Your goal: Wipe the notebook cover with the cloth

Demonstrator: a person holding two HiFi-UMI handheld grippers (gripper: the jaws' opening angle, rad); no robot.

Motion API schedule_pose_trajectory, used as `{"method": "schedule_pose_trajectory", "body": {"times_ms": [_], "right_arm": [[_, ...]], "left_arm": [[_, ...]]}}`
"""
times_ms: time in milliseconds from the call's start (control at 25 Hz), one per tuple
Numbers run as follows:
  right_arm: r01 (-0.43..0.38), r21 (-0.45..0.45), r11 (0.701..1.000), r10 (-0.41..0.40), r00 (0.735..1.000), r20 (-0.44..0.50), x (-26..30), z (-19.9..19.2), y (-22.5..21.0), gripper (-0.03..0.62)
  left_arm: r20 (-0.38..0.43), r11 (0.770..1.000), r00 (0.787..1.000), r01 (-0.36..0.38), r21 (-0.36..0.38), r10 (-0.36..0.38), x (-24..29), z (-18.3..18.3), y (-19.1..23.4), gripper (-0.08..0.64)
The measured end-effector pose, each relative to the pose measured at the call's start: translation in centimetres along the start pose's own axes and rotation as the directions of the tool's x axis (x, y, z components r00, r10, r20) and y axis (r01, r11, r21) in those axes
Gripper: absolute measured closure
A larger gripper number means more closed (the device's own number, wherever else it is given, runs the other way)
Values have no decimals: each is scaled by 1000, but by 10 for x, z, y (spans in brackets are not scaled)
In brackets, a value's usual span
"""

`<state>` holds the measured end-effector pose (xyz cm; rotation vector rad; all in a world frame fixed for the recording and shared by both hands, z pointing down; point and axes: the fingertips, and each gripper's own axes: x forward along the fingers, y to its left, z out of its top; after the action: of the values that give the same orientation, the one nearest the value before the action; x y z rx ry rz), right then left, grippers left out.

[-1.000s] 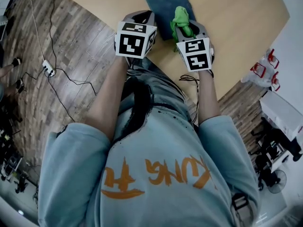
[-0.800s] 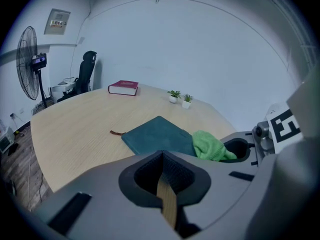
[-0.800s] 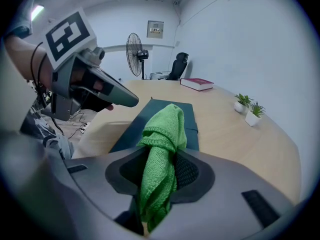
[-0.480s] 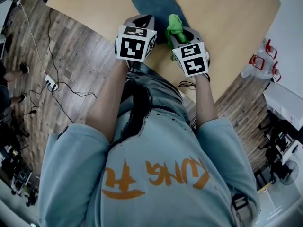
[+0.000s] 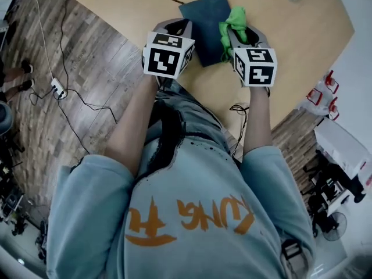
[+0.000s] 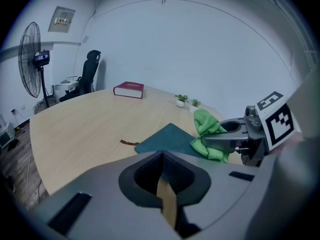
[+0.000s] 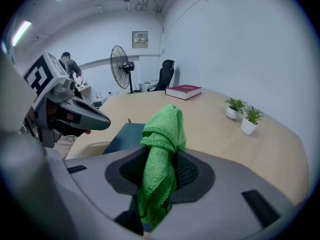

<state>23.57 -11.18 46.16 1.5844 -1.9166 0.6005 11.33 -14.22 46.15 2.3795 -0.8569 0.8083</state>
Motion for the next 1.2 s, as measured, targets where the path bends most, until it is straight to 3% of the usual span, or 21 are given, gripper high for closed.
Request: {"method": "schedule_pose_trajectory", "body": {"times_ms": [480,840,1200], "right_arm": [[-56,-80,995,57,998,9,73,66,-16,474],[-72,-146,987,70,997,-20,99,60,-14,474],[-61,-142,988,60,998,-11,89,56,-15,474]], "left_arm": [[26,996,999,-18,-90,21,17,23,31,545],[-5,996,1000,-7,-86,6,31,15,24,545],[-33,998,999,1,-61,-3,35,8,14,545]]}}
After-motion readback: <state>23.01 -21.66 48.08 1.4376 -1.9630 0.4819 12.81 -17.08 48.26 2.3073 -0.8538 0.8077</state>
